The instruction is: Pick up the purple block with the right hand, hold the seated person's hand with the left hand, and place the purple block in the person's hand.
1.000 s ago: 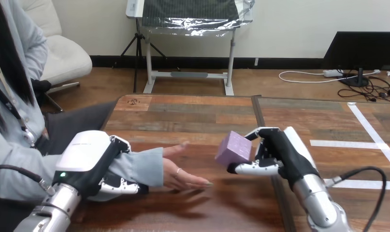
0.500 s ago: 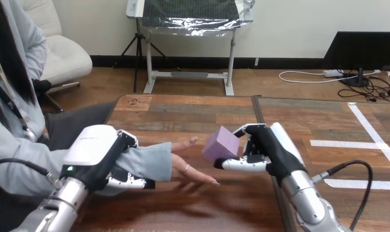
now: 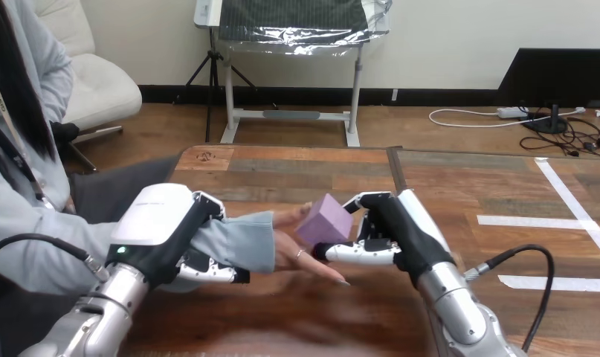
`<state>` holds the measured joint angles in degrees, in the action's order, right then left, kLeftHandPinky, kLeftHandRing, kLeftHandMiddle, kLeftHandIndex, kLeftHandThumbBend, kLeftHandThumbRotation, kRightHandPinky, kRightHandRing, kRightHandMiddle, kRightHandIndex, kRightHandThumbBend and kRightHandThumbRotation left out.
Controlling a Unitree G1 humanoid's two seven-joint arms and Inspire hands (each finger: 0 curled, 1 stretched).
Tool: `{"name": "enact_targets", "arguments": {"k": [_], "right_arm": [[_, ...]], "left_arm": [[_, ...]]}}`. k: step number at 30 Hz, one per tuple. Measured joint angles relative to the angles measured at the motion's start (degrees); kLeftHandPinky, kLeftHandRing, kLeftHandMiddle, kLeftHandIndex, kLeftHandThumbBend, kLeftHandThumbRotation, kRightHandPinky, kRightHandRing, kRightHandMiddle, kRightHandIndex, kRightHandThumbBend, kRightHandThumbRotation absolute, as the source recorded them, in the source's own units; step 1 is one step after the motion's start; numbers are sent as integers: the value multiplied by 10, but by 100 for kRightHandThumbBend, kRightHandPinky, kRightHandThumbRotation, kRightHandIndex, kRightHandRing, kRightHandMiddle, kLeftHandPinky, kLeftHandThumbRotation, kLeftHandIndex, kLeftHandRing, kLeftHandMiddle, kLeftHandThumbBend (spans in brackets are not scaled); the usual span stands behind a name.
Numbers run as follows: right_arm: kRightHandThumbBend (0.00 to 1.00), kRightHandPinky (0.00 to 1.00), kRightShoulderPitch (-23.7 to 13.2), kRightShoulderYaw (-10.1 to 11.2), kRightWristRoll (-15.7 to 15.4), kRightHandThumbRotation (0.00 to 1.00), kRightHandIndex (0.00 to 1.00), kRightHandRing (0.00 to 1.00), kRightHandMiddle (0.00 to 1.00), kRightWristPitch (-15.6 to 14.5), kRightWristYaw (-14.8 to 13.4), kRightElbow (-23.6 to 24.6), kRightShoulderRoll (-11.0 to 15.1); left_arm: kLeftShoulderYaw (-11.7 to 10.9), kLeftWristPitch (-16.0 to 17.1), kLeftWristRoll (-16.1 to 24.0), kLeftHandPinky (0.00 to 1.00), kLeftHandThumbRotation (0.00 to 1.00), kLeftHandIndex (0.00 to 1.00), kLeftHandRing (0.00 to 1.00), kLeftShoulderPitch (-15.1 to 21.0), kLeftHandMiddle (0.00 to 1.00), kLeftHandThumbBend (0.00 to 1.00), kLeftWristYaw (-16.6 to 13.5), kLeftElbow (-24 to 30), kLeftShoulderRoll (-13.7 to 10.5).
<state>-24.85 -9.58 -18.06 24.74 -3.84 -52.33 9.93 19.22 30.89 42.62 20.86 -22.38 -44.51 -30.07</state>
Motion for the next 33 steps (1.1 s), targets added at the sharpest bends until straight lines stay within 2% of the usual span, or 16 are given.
{"name": "enact_targets", "arguments": {"k": [6, 13, 33], "right_arm": [[34, 5, 0, -4, -1, 20, 17, 9, 15, 0, 0, 0, -6], [35, 5, 0, -10, -6, 24, 17, 9, 15, 0, 1, 1, -8], [35, 5, 0, -16, -23, 27, 16, 9, 14, -24, 2, 16, -10]], "left_arm": [[0, 0, 0, 17, 34, 30, 22, 3, 28, 86, 1, 2, 5], [0, -5, 0, 18, 35, 30, 22, 6, 28, 86, 4, 2, 10], [0, -12, 3, 17, 38, 29, 21, 6, 28, 87, 7, 2, 14]]}}
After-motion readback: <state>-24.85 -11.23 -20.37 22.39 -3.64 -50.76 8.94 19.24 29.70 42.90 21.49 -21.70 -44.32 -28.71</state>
